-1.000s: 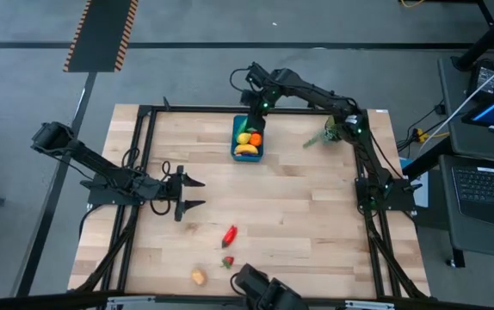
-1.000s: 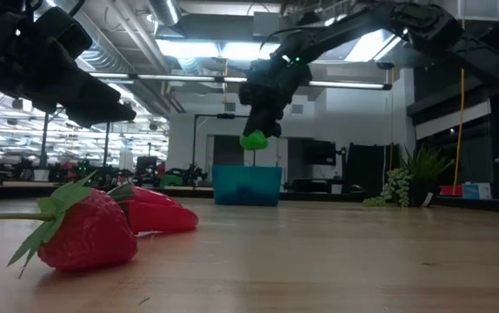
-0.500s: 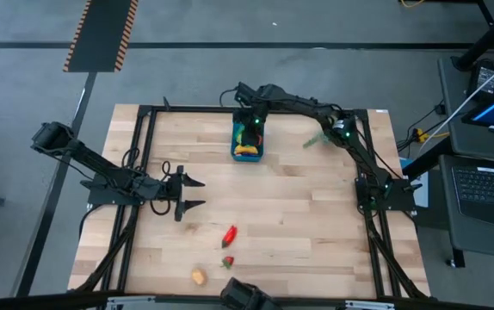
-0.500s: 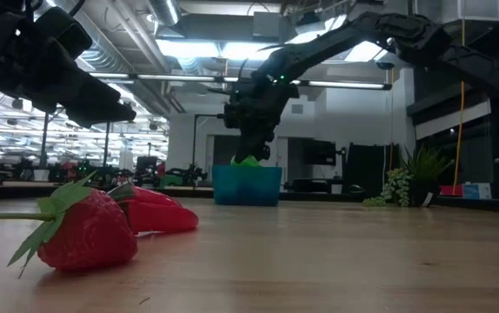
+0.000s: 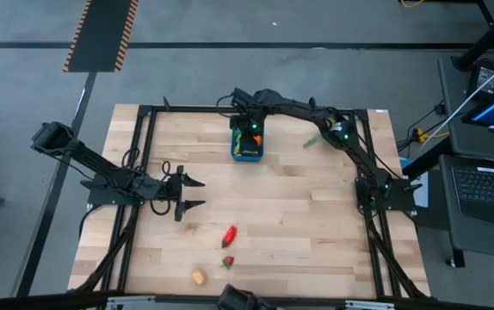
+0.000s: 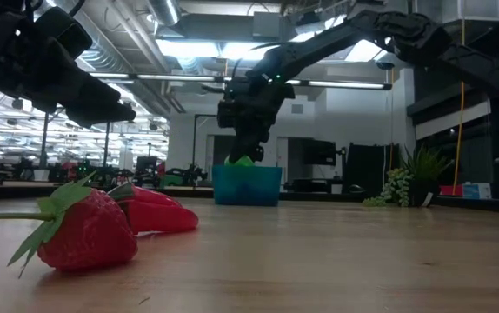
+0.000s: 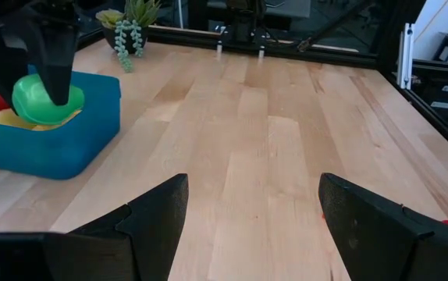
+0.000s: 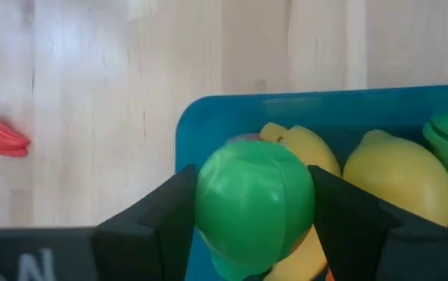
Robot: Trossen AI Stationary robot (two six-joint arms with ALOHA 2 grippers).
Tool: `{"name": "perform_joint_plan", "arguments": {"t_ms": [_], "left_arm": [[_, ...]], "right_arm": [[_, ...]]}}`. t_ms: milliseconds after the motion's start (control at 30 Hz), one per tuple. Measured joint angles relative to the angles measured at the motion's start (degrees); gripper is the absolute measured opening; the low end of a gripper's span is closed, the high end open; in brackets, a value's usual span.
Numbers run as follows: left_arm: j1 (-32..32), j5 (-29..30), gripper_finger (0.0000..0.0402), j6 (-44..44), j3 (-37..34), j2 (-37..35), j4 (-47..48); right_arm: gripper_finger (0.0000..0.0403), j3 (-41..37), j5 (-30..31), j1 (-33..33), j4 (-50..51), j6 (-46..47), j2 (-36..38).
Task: Pick and placing Produce into tupperware
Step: Put the pear into the blue bin, then put the chili pepper into the blue bin
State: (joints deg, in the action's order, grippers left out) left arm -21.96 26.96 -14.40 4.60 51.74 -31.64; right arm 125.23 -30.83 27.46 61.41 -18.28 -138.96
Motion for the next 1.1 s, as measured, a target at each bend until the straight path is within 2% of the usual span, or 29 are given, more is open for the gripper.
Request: {"name": "perform_joint_plan", "arguments": {"t_ms": [200, 367, 467, 733, 900, 1100], "left_arm": [[0.0, 0.0, 0.028, 0.01, 0.0, 0.0, 0.0], [-0.02, 0.0, 0.028, 0.01, 0.0, -0.01, -0.01], [-0.02, 0.0, 0.028, 0.01, 0.0, -0.01, -0.02], [0.0, 0.0, 0.028, 0.01, 0.0, -0.01, -0.02], [-0.01, 0.0, 0.028, 0.0, 0.0, -0.01, 0.11], [-0.02, 0.0, 0.028, 0.01, 0.0, -0.01, 0.15]], "right_arm": [[0.0222, -0.02, -0.39, -0.78, -0.46, -0.22, -0.61], [0.0273, -0.02, -0.57, -0.85, 0.08, 0.02, -0.76], [0.029, -0.02, -0.35, -0.76, 0.16, 0.18, -0.76], [0.0297, 0.08, -0.37, 0.02, 0.56, 0.27, 0.0], [0.0298, 2.09, -0.07, 1.74, 4.11, 0.33, 3.62], [0.0298, 1.83, -0.13, 2.89, 3.19, 0.11, 11.69]]}}
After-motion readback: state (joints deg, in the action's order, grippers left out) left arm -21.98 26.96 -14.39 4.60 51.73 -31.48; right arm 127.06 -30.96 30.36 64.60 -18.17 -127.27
